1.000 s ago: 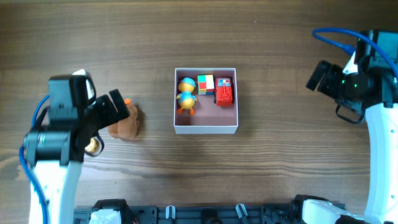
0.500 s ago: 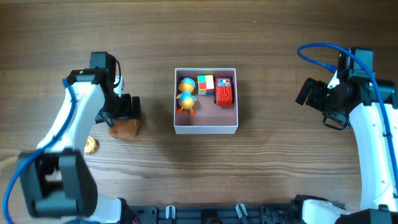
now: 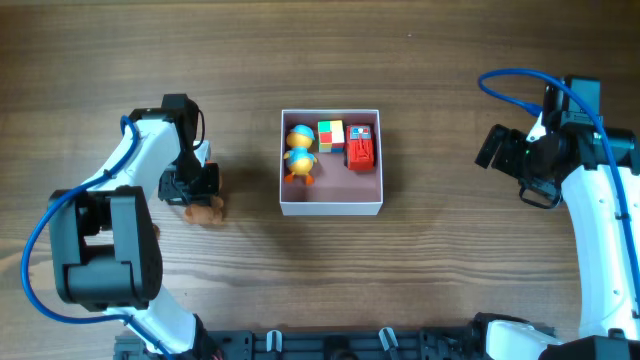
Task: Pack container
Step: 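Grasp the brown plush bag with the left gripper and place it in box, then grasp the yellow round toy with the left gripper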
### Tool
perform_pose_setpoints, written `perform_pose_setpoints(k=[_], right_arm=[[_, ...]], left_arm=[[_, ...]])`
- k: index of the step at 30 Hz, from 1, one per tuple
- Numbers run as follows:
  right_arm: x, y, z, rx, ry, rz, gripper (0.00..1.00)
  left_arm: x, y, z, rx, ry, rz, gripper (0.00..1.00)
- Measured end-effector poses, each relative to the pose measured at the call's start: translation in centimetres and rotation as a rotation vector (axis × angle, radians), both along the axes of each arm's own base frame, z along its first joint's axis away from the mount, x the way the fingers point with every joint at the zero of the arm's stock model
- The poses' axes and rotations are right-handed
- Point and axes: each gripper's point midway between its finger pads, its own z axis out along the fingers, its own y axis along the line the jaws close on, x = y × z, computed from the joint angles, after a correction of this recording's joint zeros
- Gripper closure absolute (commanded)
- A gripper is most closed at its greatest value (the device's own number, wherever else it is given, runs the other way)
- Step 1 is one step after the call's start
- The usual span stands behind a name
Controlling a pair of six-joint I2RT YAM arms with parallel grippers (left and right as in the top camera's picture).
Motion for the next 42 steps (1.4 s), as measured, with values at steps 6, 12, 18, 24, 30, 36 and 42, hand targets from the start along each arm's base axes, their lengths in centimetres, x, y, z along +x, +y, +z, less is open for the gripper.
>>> perform_pose_setpoints(k=[6, 12, 18, 24, 30, 36, 42], right_arm=[[0.0, 0.0, 0.0, -0.001, 0.0, 0.005, 0.0], [0.0, 0.0, 0.0, -0.003, -0.001, 0.011, 0.0], [0.1, 0.1, 0.0, 0.002, -0.004, 0.016, 0.0], [0.1, 0.1, 0.0, 0.001, -0.004, 0.019, 0.0], [0.1, 0.1, 0.0, 0.001, -0.004, 0.02, 0.0], [0.1, 0.1, 0.0, 0.001, -0.004, 0.02, 0.0], [0.1, 0.1, 0.0, 0.001, -0.004, 0.02, 0.0]], left_arm=[[0.3, -0.4, 1.8, 0.001, 0.007, 0.045, 0.96], [7.2, -9.0, 15.0, -0.069, -0.506, -0.246, 0.94], [3.4, -23.6, 20.0, -0.188, -0.74, -1.003, 0.87], [3.2, -24.0, 12.5, -0.154, -0.493, -1.107, 0.87], [2.8, -23.6, 5.9, -0.136, -0.286, -1.131, 0.33], [2.6, -23.4, 4.9, -0.128, -0.25, -1.128, 0.01], [2.9, -23.1, 5.2, -0.102, -0.26, -1.114, 0.0]])
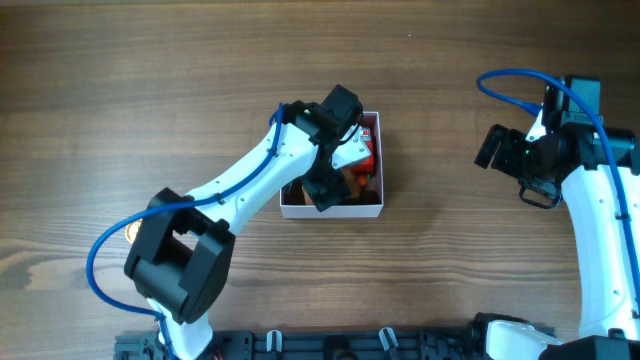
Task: Pack container
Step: 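Grasp the yellow round toy with the left gripper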
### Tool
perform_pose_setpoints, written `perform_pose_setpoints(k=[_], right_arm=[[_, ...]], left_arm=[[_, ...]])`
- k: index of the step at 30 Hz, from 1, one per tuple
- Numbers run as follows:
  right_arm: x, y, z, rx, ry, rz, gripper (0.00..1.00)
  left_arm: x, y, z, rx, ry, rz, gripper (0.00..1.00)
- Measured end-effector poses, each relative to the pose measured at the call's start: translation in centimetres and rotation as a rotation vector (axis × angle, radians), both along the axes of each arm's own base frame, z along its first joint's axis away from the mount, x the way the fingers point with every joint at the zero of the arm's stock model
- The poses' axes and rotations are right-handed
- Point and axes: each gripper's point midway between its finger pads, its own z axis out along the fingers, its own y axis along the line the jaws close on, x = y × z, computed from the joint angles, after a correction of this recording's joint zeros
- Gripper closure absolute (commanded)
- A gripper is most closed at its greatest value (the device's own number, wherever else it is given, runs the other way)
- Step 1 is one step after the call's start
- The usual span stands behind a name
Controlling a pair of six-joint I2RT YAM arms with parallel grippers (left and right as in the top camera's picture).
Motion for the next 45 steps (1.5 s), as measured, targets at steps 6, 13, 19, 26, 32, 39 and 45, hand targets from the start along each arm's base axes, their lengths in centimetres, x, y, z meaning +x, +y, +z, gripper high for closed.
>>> perform_pose_setpoints(k=[6, 13, 19, 26, 32, 39, 45], right_arm=[[0.0, 0.0, 0.0, 0.0, 0.0, 0.0, 0.0], [0.1, 0.0, 0.0, -0.005, -0.002, 0.016, 0.0], [0.1, 0.0, 0.0, -0.006, -0.001, 0.018, 0.0], [0.1, 0.0, 0.0, -0.007, -0.002, 0.022, 0.0], [0.1, 0.0, 0.0, -0.008, -0.001, 0.025, 0.0], [0.0, 0.0, 0.0, -0.007, -0.001, 0.025, 0.0], [0.0, 0.0, 0.0, -0.008, -0.001, 0.025, 0.0]], left_arm=[[1.5, 2.7, 6.9, 0.005, -0.23, 0.194, 0.0], [-1.2, 19.0, 19.7, -0.207, -0.487, 1.098, 0.0], [-4.7, 32.0, 16.6, -0.184, -0.452, 1.825, 0.0], [-8.1, 36.0, 4.2, -0.089, -0.188, 2.12, 0.0], [-8.2, 35.2, -2.2, -0.067, -0.064, 2.127, 0.0], [-7.8, 35.2, -5.9, -0.02, 0.022, 2.131, 0.0], [-7.4, 35.4, -7.1, -0.019, 0.026, 2.131, 0.0]])
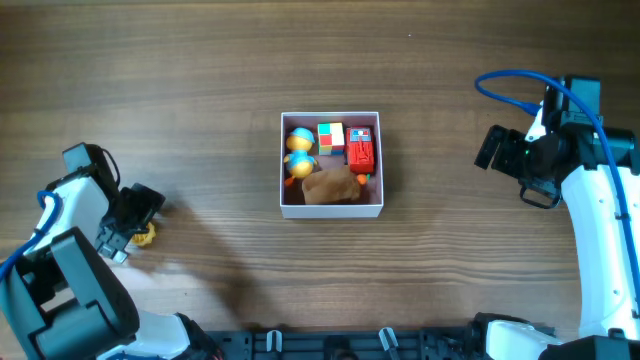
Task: Pack container
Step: 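Grasp the yellow round toy with the left gripper, then drop the yellow toy into the box beside the plush bag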
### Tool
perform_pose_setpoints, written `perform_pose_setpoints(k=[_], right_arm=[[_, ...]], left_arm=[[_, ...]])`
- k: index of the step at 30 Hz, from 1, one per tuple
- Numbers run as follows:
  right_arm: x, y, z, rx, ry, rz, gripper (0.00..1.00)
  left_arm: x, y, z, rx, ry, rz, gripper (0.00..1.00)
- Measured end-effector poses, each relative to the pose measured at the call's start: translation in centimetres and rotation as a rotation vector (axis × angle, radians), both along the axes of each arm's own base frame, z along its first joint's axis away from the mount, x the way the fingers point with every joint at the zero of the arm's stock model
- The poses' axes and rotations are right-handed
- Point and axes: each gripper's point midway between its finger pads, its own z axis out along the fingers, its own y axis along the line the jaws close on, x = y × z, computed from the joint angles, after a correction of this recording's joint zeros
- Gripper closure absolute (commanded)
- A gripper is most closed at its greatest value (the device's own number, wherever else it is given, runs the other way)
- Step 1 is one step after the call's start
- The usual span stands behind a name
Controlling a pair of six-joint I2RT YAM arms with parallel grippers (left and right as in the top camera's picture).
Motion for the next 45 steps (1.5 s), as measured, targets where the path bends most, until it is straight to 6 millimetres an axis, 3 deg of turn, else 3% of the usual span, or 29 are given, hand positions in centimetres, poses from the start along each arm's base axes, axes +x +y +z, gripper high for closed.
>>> perform_pose_setpoints(k=[10, 13, 19, 22, 26, 28, 30, 34, 36, 38, 40, 42, 45], right_arm=[[0.0, 0.0, 0.0, 0.0, 0.0, 0.0, 0.0], [0.0, 0.0, 0.0, 0.0, 0.0, 0.0, 0.0], [0.0, 0.0, 0.0, 0.0, 0.0, 0.0, 0.0], [0.0, 0.0, 0.0, 0.0, 0.0, 0.0, 0.0], [0.0, 0.0, 0.0, 0.0, 0.0, 0.0, 0.0], [0.0, 0.0, 0.0, 0.0, 0.0, 0.0, 0.0], [0.0, 0.0, 0.0, 0.0, 0.0, 0.0, 0.0], [0.0, 0.0, 0.0, 0.0, -0.001, 0.0, 0.0], [0.0, 0.0, 0.0, 0.0, -0.001, 0.0, 0.0], [0.0, 0.0, 0.0, 0.0, -0.001, 0.0, 0.0], [0.0, 0.0, 0.0, -0.001, -0.001, 0.0, 0.0], [0.0, 0.0, 0.0, 0.0, -0.001, 0.0, 0.0], [0.0, 0.0, 0.0, 0.0, -0.002, 0.0, 0.0]], left_arm=[[0.7, 0.1, -0.3, 0.005, -0.037, 0.001, 0.01], [0.7, 0.1, -0.4, -0.001, -0.04, 0.008, 0.2], [0.6, -0.3, -0.4, -0.018, -0.041, 0.013, 0.45], [0.6, -0.3, -0.4, -0.022, -0.039, 0.01, 0.64], [0.5, -0.4, -0.4, -0.026, -0.039, 0.015, 0.72], [0.6, -0.4, -0.4, -0.027, -0.04, 0.015, 0.86], [0.6, -0.6, -0.4, -0.034, -0.042, 0.015, 0.94], [-0.3, -1.7, 0.6, -0.091, 0.023, 0.007, 0.96], [2.0, -2.3, 2.7, -0.095, -0.013, -0.046, 0.96], [5.6, -3.7, 5.7, -0.074, -0.094, -0.152, 0.96], [9.1, -6.6, 9.5, -0.046, -0.203, -0.311, 0.96], [12.3, -12.1, 14.3, -0.017, -0.339, -0.555, 0.96], [13.6, -20.7, 18.7, 0.008, -0.48, -0.92, 0.96]])
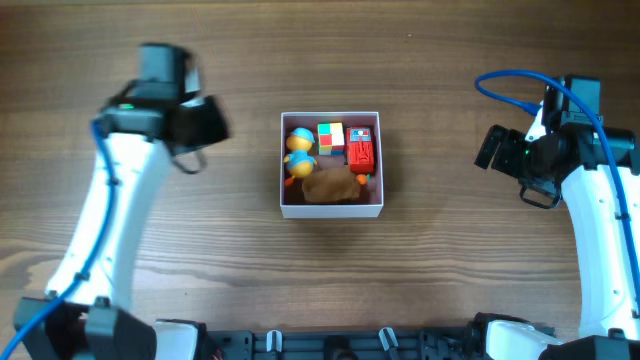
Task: Pack container
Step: 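Drop the yellow toy into the box beside the plush bag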
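Observation:
The white box (331,208) stands at the table's middle. It holds a blue and orange duck toy (298,152), a coloured cube (330,136), a red toy (361,150) and a brown plush (330,185) along its front. My left gripper (205,124) hangs high over the table, left of the box; its fingers sit under the dark wrist, so what they hold is hidden. My right gripper (489,147) rests far right, away from the box. No yellow object shows on the table.
The left arm's white link (108,220) slants across the left side of the wood table (450,270). A blue cable (510,85) loops above the right arm. A black rail runs along the front edge.
My left gripper was low at the far left front beside a small yellow object; it now hangs high, left of the box. The yellow object no longer shows on the table.
My left gripper was at a brown plush left of the box. Then it reached into the box. Then the plush lay inside and the gripper was at a yellow object at the far left. Now the gripper is raised near the box. The right arm stayed still.

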### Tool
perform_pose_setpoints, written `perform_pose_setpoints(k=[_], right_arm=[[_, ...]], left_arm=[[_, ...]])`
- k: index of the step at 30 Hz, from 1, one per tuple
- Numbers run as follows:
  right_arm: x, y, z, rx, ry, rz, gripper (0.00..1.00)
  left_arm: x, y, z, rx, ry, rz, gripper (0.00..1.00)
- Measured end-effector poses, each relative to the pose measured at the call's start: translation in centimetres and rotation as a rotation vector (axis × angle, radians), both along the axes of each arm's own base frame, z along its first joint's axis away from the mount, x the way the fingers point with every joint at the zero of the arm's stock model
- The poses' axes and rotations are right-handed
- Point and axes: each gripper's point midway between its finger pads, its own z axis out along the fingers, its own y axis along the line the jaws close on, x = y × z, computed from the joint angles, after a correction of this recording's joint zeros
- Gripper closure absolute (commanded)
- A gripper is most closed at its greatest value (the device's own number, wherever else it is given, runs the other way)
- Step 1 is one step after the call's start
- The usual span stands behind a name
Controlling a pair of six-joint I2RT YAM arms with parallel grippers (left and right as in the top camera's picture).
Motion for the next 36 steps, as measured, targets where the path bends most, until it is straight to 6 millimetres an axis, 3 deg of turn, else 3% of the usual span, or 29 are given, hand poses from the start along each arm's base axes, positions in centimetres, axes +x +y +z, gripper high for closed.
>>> perform_pose_setpoints(k=[2, 4, 6, 9, 12, 15, 16, 18, 20, 24, 30, 33, 36], right_arm=[[0.1, 0.0, 0.0, 0.0, -0.003, 0.0, 0.0], [0.1, 0.0, 0.0, 0.0, -0.002, 0.0, 0.0], [0.1, 0.0, 0.0, 0.0, -0.002, 0.0, 0.0], [0.1, 0.0, 0.0, 0.0, -0.003, 0.0, 0.0], [0.1, 0.0, 0.0, 0.0, -0.002, 0.0, 0.0], [0.1, 0.0, 0.0, 0.0, -0.003, 0.0, 0.0], [0.1, 0.0, 0.0, 0.0, -0.003, 0.0, 0.0], [0.1, 0.0, 0.0, 0.0, -0.002, 0.0, 0.0], [0.1, 0.0, 0.0, 0.0, -0.003, 0.0, 0.0], [0.1, 0.0, 0.0, 0.0, -0.003, 0.0, 0.0], [0.1, 0.0, 0.0, 0.0, -0.003, 0.0, 0.0], [0.1, 0.0, 0.0, 0.0, -0.003, 0.0, 0.0], [0.1, 0.0, 0.0, 0.0, -0.002, 0.0, 0.0]], left_arm=[[-0.7, -7.8, 1.7, 0.031, -0.11, -0.313, 0.96], [-2.8, -13.8, 2.2, 0.057, -0.178, -0.562, 0.96], [-4.7, -17.9, 2.1, 0.099, -0.226, -0.731, 0.96], [-6.2, -20.7, -0.4, 0.164, -0.201, -0.852, 0.96], [-6.2, -21.3, -3.4, 0.207, -0.137, -0.887, 0.91], [-6.0, -21.3, -8.1, 0.254, -0.026, -0.904, 0.86], [-6.1, -21.3, -8.8, 0.26, -0.008, -0.906, 0.81], [-6.2, -21.1, -10.4, 0.274, 0.033, -0.911, 0.59], [-6.2, -21.2, -10.5, 0.274, 0.036, -0.912, 0.35], [-6.3, -21.0, -10.6, 0.281, 0.041, -0.923, 0.17], [-6.4, -21.0, -10.0, 0.28, 0.03, -0.926, 0.14], [-6.4, -20.7, -8.4, 0.276, -0.002, -0.915, 0.01], [-6.1, -19.2, -5.2, 0.273, -0.05, -0.838, 0.0]])
